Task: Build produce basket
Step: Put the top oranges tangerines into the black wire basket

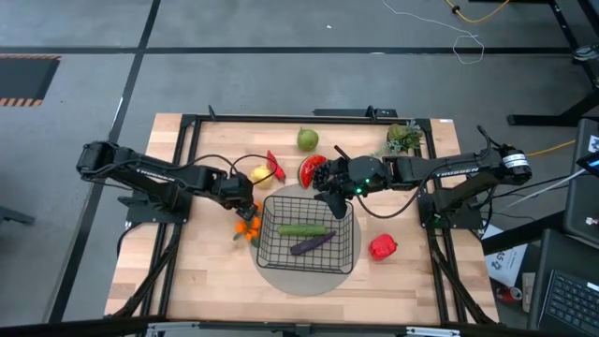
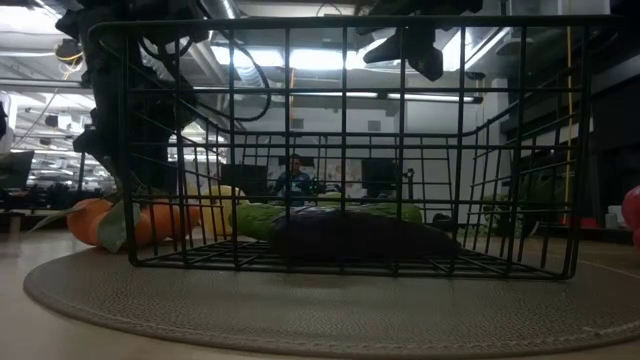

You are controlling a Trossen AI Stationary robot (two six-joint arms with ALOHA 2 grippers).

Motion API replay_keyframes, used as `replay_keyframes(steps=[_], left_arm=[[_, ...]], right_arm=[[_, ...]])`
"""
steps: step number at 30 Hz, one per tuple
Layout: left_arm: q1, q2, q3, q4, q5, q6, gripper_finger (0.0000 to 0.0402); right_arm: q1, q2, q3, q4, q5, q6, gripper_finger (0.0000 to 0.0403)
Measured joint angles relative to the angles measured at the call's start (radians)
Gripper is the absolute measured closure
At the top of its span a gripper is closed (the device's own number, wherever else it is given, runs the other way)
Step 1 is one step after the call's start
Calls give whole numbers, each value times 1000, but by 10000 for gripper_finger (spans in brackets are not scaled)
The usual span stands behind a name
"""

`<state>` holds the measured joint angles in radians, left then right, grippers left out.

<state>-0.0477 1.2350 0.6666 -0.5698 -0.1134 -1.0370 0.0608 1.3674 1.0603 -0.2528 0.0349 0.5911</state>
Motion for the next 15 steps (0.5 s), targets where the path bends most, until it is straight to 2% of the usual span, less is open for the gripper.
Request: replay_keyframes(steps=[9,15], left_arm=[[-29,75,0,37,3,-12,245],[-34,82,0,62,-1,-70,294]], right_arm=[[0,0,0,-1,0,0,231],[0,0,0,-3,0,-1,231]])
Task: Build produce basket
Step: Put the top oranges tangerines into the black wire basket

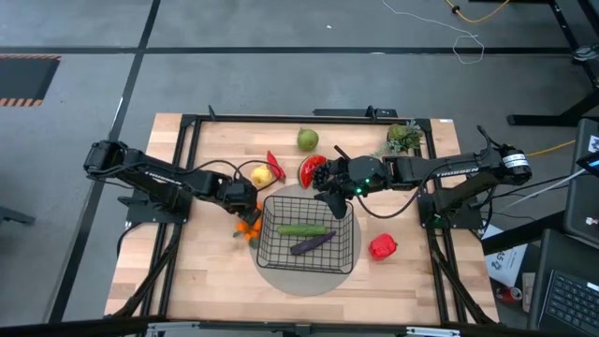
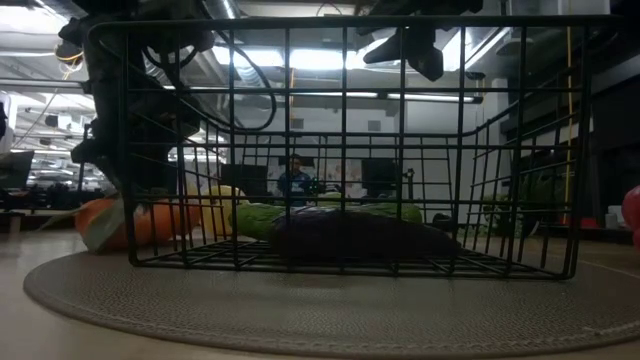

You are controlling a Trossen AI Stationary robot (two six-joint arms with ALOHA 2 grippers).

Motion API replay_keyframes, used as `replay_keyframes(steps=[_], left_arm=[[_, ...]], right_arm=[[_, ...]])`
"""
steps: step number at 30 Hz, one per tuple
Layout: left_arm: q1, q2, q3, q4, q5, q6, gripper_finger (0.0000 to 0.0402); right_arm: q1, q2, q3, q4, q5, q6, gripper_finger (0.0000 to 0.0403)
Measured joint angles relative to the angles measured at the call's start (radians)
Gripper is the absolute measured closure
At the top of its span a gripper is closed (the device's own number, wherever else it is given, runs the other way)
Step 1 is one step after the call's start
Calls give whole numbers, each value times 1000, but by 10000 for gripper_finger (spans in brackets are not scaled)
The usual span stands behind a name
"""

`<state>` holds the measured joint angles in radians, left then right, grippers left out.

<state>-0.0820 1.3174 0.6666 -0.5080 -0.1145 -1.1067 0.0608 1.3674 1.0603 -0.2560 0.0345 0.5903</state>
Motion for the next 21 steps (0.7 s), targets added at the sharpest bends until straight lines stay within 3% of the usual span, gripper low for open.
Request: replay_keyframes(steps=[7,15,21], left_arm=[[0,-26,0,-5,-74,-45,388],[0,-139,0,-5,-121,-64,397],[0,-272,0,-1,-219,-63,399]], right_arm=[[0,0,0,-8,0,0,231],[0,0,0,-10,-1,-28,231],[0,0,0,-10,-1,-35,231]])
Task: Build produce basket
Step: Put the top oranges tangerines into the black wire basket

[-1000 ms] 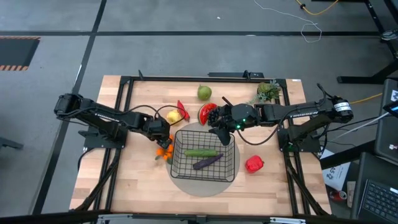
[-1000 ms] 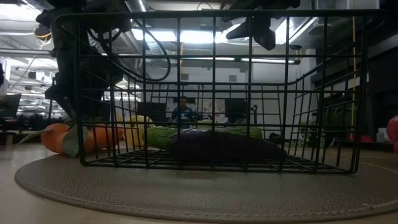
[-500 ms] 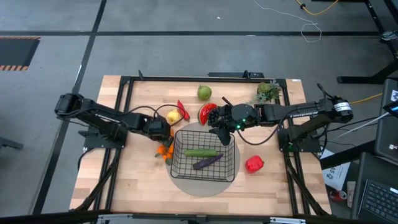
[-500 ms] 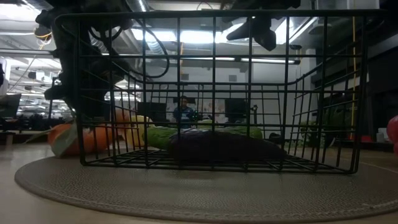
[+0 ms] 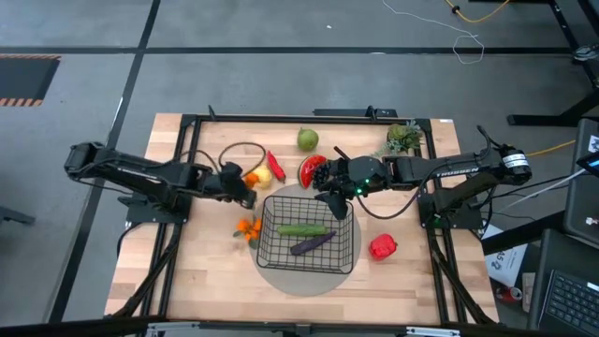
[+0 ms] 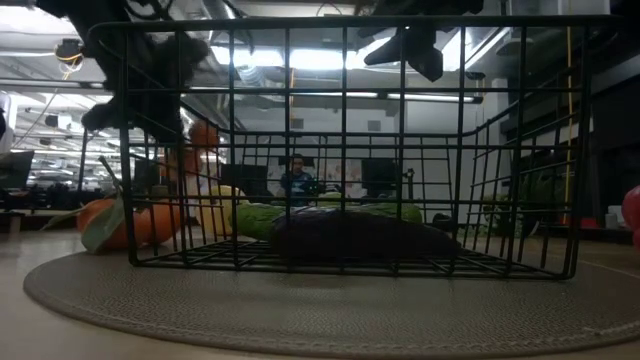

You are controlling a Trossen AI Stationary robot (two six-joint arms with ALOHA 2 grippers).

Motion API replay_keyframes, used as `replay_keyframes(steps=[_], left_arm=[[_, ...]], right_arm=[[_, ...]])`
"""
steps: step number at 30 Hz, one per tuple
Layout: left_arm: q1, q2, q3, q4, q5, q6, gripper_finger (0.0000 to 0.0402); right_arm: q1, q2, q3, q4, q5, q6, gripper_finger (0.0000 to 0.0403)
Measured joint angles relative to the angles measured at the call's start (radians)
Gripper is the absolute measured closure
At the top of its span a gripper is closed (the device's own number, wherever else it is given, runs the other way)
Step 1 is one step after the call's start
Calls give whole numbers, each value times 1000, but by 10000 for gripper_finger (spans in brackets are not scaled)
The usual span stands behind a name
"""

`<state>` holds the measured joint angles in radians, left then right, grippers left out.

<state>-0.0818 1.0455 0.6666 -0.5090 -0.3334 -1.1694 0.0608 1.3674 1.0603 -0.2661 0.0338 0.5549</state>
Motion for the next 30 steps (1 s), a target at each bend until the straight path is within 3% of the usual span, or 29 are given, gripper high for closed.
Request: replay_keyframes(steps=[4,9,12,17,21,26,30], left_arm=[[-2,-96,0,37,-96,12,399],[-7,-181,0,275,-132,180,400],[-15,-193,0,492,-52,354,401],[-35,-172,3,831,217,555,399],[-63,-130,2,916,393,664,399],[-108,-65,1,920,427,786,399],[-130,2,0,959,363,883,399]], right_arm=[[0,0,0,1,0,0,231],[0,0,0,6,0,-5,231],[0,0,1,7,1,-26,231],[0,1,1,5,1,-43,231],[0,1,1,5,1,-42,231],[0,1,1,7,1,-37,231],[0,1,0,11,2,-37,231]])
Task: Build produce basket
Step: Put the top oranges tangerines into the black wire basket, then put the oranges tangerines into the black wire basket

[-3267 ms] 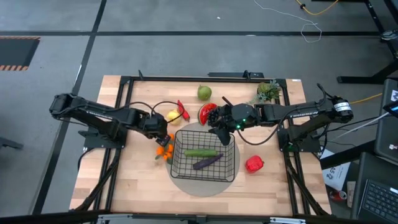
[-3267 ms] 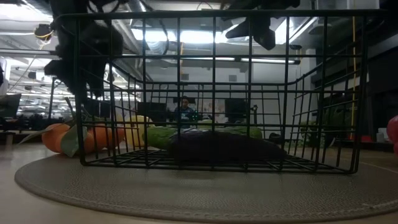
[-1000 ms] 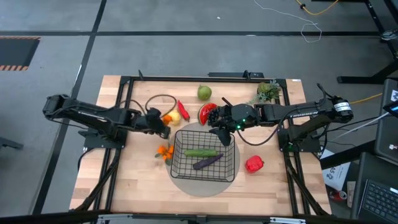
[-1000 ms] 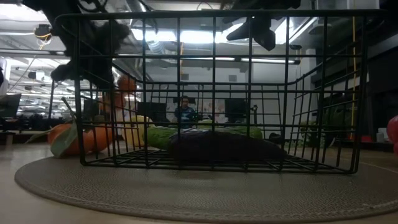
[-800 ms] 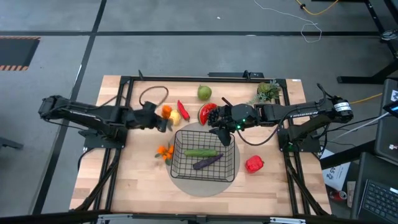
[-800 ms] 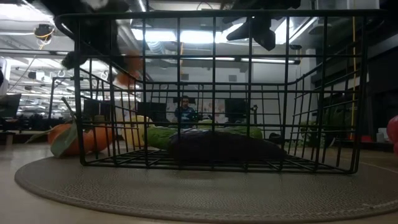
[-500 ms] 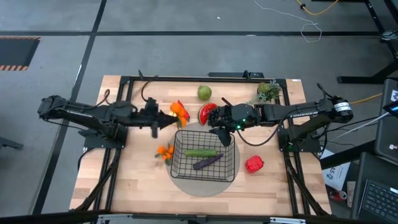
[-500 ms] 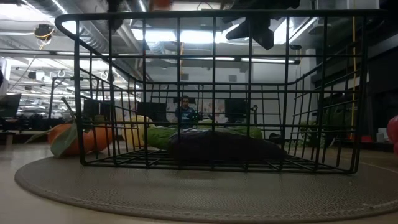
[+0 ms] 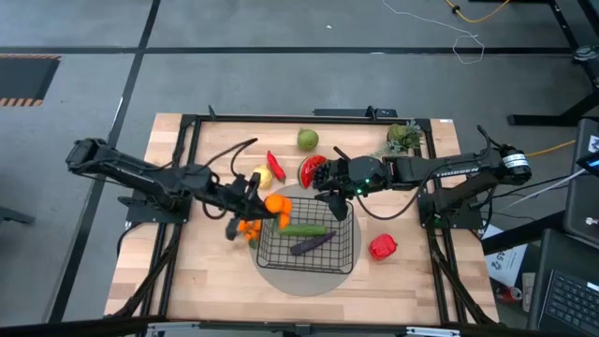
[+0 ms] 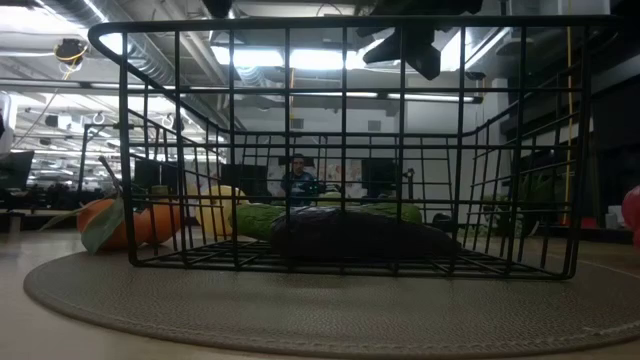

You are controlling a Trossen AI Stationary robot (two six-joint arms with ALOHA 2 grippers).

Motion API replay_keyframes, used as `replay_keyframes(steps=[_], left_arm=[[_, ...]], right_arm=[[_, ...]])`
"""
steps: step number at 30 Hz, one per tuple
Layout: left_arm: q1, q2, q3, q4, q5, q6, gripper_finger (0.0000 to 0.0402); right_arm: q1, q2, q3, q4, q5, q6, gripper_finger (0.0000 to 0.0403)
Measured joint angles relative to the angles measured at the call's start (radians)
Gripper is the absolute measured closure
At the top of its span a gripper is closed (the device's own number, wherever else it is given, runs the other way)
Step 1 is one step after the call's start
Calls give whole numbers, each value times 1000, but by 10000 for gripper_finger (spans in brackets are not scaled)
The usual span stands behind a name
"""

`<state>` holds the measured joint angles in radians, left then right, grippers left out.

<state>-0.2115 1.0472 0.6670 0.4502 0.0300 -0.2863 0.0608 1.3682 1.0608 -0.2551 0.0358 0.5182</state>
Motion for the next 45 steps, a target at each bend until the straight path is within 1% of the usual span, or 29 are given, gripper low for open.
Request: replay_keyframes(steps=[2,3,10,12,14,18,23,28,31,35,41,45], left_arm=[[-8,30,0,40,-58,62,399],[-10,45,0,58,-69,94,399],[-30,130,0,82,-71,322,398],[-36,146,0,84,-71,357,398],[-41,156,0,83,-69,360,396],[-41,160,0,83,-69,304,383],[-41,160,0,83,-69,93,368],[-40,160,0,83,-109,-22,365],[-39,160,0,83,-126,-50,352],[-39,160,0,83,-146,-81,320],[-39,160,0,83,-149,-106,270],[-39,160,0,83,-149,-140,249]], right_arm=[[0,0,0,9,1,0,231],[0,0,0,12,1,0,231],[0,0,0,20,1,33,231],[0,0,0,20,1,49,231],[0,0,0,20,0,53,231],[0,0,0,20,7,52,231],[0,0,0,20,59,51,231],[0,0,0,20,61,50,231],[0,0,0,20,61,50,231],[0,0,0,20,61,50,231],[0,0,0,20,61,49,231],[0,0,0,20,60,49,231]])
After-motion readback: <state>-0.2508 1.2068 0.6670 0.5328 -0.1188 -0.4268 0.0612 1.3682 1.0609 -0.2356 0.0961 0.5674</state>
